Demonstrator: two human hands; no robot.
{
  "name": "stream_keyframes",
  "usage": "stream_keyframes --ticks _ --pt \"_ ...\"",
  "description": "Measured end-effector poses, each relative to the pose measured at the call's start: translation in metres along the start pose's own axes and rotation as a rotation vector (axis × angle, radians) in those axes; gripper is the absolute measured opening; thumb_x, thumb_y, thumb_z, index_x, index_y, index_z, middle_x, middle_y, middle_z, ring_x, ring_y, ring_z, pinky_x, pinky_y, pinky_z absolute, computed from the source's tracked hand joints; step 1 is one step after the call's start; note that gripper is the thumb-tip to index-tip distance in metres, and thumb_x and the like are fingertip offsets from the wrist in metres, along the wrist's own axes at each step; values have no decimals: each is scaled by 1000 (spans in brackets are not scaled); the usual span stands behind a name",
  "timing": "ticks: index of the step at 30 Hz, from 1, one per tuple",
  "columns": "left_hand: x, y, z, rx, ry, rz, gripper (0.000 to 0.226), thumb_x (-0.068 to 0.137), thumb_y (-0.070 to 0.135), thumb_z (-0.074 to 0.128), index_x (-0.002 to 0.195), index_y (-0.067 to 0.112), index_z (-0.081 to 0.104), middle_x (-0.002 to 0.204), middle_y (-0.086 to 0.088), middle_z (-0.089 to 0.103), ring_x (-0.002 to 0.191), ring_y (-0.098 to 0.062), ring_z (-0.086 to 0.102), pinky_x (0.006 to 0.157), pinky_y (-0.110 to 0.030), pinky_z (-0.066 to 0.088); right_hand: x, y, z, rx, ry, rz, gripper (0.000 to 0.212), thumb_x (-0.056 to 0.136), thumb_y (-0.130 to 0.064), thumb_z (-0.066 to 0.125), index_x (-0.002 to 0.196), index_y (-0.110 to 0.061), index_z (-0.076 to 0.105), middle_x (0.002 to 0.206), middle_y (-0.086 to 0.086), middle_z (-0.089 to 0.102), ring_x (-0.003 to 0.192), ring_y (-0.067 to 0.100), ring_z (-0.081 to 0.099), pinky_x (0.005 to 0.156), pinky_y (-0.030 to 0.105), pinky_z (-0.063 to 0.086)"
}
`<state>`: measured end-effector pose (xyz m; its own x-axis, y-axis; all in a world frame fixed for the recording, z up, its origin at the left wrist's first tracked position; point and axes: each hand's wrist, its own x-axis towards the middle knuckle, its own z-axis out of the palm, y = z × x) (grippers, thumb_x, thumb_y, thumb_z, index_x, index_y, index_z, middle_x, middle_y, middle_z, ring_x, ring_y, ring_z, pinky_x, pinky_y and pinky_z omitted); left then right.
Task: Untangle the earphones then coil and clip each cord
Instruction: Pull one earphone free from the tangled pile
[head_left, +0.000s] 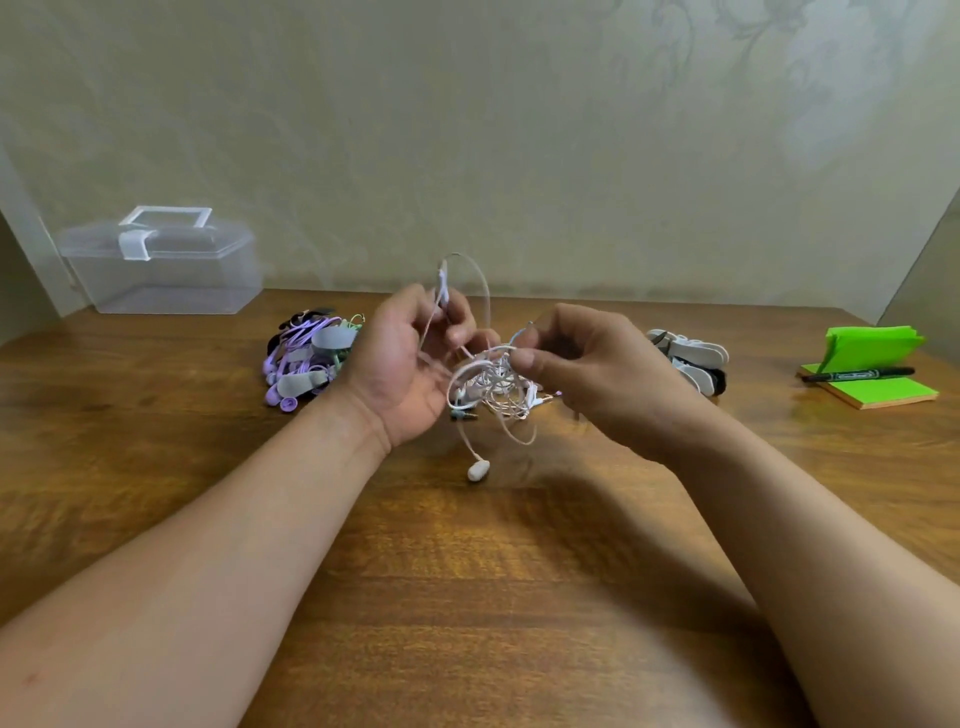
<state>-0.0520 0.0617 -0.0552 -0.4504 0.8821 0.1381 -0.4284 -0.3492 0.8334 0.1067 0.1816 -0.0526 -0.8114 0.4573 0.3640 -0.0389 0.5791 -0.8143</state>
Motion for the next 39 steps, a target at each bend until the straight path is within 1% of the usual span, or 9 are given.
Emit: stream_keyframes --ticks 6,9,13,17,22,26,34,37,39 --pt "2 7 -3 260 -169 61 52 96 37 52 50 13 43 44 -3 25 46 -22 31 53 -29 33 6 1 -6 448 173 180 16 102 -9 60 88 -14 63 72 -1 61 63 14 53 54 29 38" --pt "0 1 3 614 -75 84 33 88 44 67 80 13 58 62 -4 49 49 -16 39 49 -27 31 6 -5 -7 504 194 144 20 103 -8 54 83 -12 58 70 3 60 61 17 51 56 32 35" --pt "-2 -7 6 988 -155 46 35 88 38 81 109 13 67 88 -13 66 72 -10 62 63 -28 52 7 -12 -7 611 233 101 20 103 -8 51 84 -12 59 71 5 61 60 19 52 52 28 38" --pt "-5 -6 3 909 -219 0 20 96 11 70 111 -2 67 95 -15 68 83 -19 65 76 -31 59 12 -10 -9 708 309 130 9 95 -15 53 86 -11 56 71 6 59 66 21 58 55 28 44" --pt "-5 -4 5 749 -111 -17 15 104 12 57 95 6 67 90 -12 74 73 -21 71 57 -24 56 12 -10 -15 815 407 211 23 103 -13 46 84 -11 60 74 4 67 73 19 67 60 31 48" --pt "-3 -3 5 673 1 11 20 107 18 54 95 6 65 108 -16 74 70 -21 70 61 -32 61 10 -15 -18 875 394 217 25 104 -14 42 82 -14 54 69 3 62 66 19 67 51 26 43" --pt "4 8 -8 52 263 -38 33 96 20 43 64 21 39 59 2 53 62 -19 65 68 -31 54 11 -9 -25 768 481 233 21 100 -13 46 80 -19 43 56 -4 34 46 13 29 43 24 15" --pt "4 9 -7 31 194 -60 35 97 23 45 64 23 35 48 6 27 38 -12 35 46 -23 29 9 -11 -25 734 447 224 25 98 -14 48 76 -22 40 57 -4 25 47 13 20 42 23 14" --pt "6 5 -7 284 152 -2 33 100 21 53 69 21 41 47 6 27 36 -10 24 45 -24 15 9 -11 -27 725 398 206 24 100 -18 51 77 -22 43 59 -4 24 48 12 18 42 23 12"
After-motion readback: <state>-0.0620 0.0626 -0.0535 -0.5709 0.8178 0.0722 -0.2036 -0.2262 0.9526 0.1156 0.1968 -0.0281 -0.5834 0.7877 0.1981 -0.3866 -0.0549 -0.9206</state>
